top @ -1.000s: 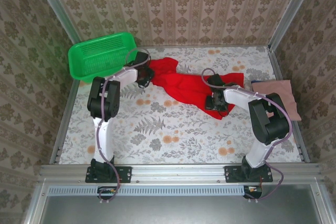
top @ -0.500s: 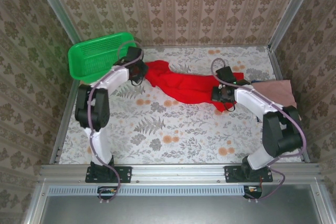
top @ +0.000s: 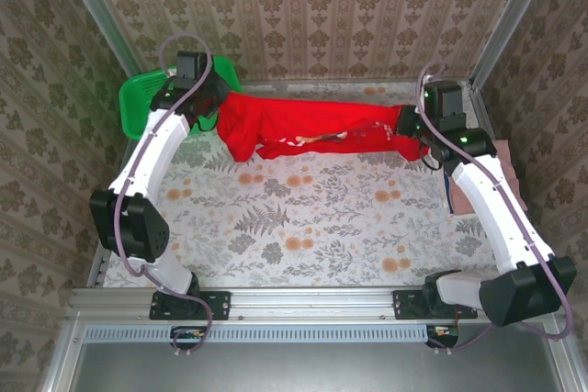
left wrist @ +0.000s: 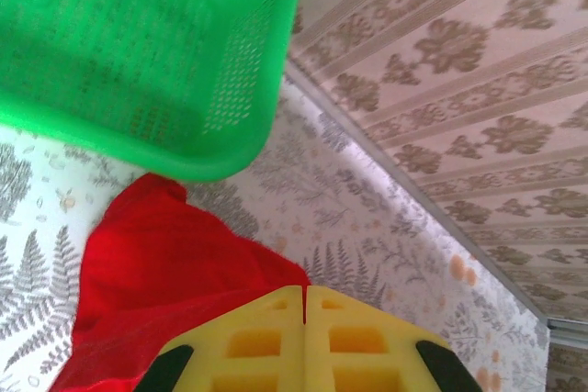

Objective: Fold and stack the t-shirts

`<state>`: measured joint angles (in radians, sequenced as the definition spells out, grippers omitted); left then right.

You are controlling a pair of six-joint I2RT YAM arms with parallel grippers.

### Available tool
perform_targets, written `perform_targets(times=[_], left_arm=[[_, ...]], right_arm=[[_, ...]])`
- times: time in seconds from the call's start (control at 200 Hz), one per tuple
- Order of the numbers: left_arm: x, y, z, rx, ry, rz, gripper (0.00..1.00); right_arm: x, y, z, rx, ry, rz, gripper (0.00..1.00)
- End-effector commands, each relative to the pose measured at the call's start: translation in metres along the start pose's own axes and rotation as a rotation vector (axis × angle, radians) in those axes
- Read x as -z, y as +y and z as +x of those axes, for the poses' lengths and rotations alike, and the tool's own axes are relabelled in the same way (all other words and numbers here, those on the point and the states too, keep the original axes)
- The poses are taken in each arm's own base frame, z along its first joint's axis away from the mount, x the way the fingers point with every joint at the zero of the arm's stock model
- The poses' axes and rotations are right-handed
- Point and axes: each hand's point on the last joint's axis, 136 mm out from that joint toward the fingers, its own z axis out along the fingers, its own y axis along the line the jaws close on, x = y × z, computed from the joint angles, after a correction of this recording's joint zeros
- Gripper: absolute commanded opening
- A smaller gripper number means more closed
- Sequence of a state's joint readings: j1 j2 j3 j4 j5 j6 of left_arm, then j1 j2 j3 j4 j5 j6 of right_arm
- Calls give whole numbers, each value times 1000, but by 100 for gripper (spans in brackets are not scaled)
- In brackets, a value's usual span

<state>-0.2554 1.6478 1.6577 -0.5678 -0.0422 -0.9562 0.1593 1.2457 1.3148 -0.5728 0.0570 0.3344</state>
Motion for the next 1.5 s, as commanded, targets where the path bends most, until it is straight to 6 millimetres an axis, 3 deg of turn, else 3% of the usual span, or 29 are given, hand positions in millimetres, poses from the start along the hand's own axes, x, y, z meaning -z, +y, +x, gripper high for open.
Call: perform_targets(times=[0.0, 0.12, 0.345, 0.435, 0.575, 0.665, 0.745, 0.825, 0.91, 0.975, 1.12, 1.255, 1.29, 1.32, 1.37, 1.405, 1.445, 1.495], left_arm=[[46, -18, -31, -52, -99, 36, 0], [60, -24, -37, -55, -112, 64, 0], [58, -16, -25, -28, -52, 62, 0], [68, -19, -31, -14, -85, 77, 0], [95, -42, -57, -49, -189, 148, 0], [108, -52, -67, -77, -212, 170, 0], [114, -54, -68, -91, -212, 173, 0], [115, -48, -60, -92, -183, 161, 0], [113, -30, -36, -72, -106, 116, 0], [111, -10, -5, -63, -20, 74, 0], [109, 61, 88, -34, 210, -105, 0], [106, 126, 181, 59, 465, -219, 0], [105, 136, 202, 97, 534, -224, 12], [104, 145, 217, 119, 582, -231, 31], [107, 152, 226, 115, 601, -240, 72], [110, 154, 223, 97, 580, -240, 90], [113, 155, 217, 76, 546, -234, 100], [115, 159, 208, 57, 502, -242, 100]], right_arm=[[30, 4, -22, 59, -66, -23, 0], [36, 15, -24, 60, -82, -90, 0], [30, 15, -6, 1, -38, -111, 0], [36, 16, -16, 7, -67, -111, 0], [51, 33, -50, 43, -154, -172, 0], [51, 39, -57, 58, -159, -190, 0], [42, 39, -51, 63, -136, -191, 0], [34, 34, -32, 60, -86, -187, 0], [27, 23, 6, 55, 12, -163, 0], [23, 10, 44, 44, 108, -133, 0], [16, -10, 132, -24, 319, -110, 0], [1, -26, 210, -241, 494, -68, 0], [-2, -28, 228, -284, 535, -62, 0], [-3, -29, 238, -291, 567, -61, 1], [-2, -40, 252, -291, 616, 6, 27], [0, -51, 255, -281, 631, 69, 51], [2, -58, 257, -270, 640, 107, 71], [3, -60, 256, -258, 637, 112, 80]])
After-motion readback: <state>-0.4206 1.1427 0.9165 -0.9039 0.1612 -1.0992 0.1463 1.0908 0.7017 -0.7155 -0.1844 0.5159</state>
